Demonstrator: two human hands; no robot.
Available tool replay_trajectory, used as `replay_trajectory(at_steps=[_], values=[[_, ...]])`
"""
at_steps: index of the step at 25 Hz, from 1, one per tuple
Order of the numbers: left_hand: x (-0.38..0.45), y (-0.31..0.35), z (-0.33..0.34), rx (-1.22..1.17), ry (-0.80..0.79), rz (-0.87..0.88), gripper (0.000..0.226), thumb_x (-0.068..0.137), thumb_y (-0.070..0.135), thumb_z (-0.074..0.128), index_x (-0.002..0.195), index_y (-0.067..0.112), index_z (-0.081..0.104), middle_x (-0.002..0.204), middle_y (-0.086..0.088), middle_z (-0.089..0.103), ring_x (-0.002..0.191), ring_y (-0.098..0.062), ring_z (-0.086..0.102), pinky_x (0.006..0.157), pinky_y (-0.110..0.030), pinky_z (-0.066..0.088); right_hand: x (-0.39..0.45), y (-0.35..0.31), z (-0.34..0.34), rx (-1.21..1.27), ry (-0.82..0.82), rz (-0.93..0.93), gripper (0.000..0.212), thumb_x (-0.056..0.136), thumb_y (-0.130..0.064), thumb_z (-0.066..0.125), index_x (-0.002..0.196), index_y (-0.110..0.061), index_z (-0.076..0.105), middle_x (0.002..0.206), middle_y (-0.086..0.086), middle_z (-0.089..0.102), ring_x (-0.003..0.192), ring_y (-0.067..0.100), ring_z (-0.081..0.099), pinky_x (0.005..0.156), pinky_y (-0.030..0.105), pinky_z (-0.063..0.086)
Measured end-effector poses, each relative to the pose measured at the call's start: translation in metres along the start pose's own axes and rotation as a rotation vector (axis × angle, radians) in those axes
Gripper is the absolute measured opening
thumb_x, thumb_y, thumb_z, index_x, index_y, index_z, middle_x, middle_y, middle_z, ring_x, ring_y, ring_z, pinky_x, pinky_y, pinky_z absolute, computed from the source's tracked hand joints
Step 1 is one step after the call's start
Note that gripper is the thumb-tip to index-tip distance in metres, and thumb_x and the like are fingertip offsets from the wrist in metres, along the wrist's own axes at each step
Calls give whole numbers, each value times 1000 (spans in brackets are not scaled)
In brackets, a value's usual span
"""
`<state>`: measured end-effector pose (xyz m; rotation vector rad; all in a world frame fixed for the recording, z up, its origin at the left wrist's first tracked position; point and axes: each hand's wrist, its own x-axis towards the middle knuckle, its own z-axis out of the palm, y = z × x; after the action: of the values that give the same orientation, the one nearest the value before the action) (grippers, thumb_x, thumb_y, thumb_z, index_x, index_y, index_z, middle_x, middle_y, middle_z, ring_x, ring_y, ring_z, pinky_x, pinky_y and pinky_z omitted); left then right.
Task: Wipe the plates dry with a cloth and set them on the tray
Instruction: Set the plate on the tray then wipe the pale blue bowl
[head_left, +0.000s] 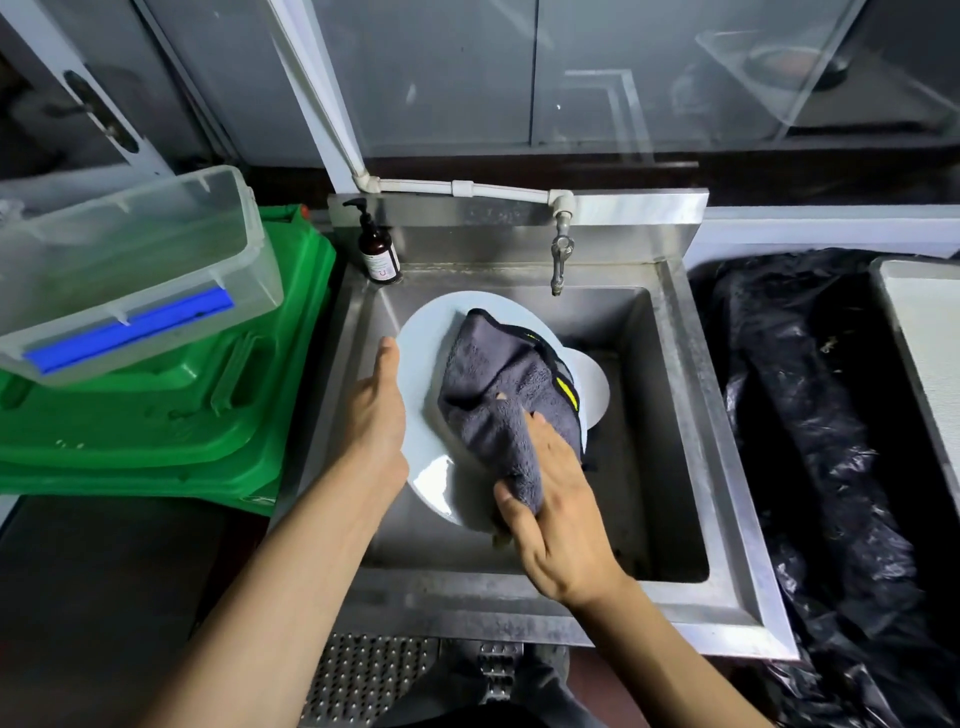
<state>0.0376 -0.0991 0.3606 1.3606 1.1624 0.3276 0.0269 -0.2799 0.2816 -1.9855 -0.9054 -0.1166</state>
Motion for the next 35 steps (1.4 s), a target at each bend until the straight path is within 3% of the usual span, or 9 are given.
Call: replay_trajectory(at_steps=[3,8,10,13,19,22,25,30,35], values=[[3,2,-2,-38,-17,-20,46,94,65,50,116,27,65,125,-4,66,90,-18,64,66,-24,46,-12,15,-4,4,78,111,60,107,-44,32,148,-3,46,151,6,50,146,13,38,120,33,31],[6,-1,0,-76,-45,-48,40,94,65,51,105,29,65,91,6,69,72,-14,66,35,-19,45,-3,25,-21,478,416,729,37,99,-45,43,67,-29,49,56,-13,55,52,0,48,55,19,43],[5,-8,4,-61,-30,-53,38,93,65,52,102,29,63,85,9,67,70,-14,64,35,-20,45,0,39,-42,537,598,936,38,103,-40,44,72,-24,61,70,-14,70,60,-8,60,60,8,45],[1,-24,14,-8,-7,-68,36,91,66,54,103,32,59,87,4,65,68,-14,61,51,-23,43,-15,73,-84,442,812,1177,40,105,-43,41,105,-14,68,108,5,72,95,14,67,85,28,48],[-16,-34,39,40,-19,-98,41,90,67,54,106,30,62,86,4,65,68,-14,60,53,-23,39,-56,132,-113,-301,541,808,45,97,-51,39,94,-11,61,89,9,65,86,34,63,75,42,48],[-24,-31,51,2,-29,-113,38,93,62,55,104,27,61,86,5,66,68,-12,61,52,-22,40,-89,169,-91,-635,20,831,51,99,-41,50,139,-9,55,139,18,57,128,37,55,103,50,42],[-29,-29,62,-62,-38,-130,35,95,57,56,92,22,61,76,11,65,63,-10,62,48,-21,43,-121,192,-78,-700,-454,1012,76,98,-54,46,163,-29,14,171,5,11,158,23,5,124,55,8],[-40,-24,79,-137,-124,-198,31,101,49,49,87,24,61,75,11,72,60,-10,67,45,-20,48,-98,169,-87,-399,32,644,78,91,-51,64,156,-20,36,158,7,42,146,26,39,116,47,37],[-39,-22,88,-184,-350,-204,39,108,28,35,133,8,57,97,-3,68,86,-21,63,56,-21,50,-68,137,-110,-282,314,105,45,95,-21,65,139,-16,59,147,-4,56,139,12,49,114,35,37]])
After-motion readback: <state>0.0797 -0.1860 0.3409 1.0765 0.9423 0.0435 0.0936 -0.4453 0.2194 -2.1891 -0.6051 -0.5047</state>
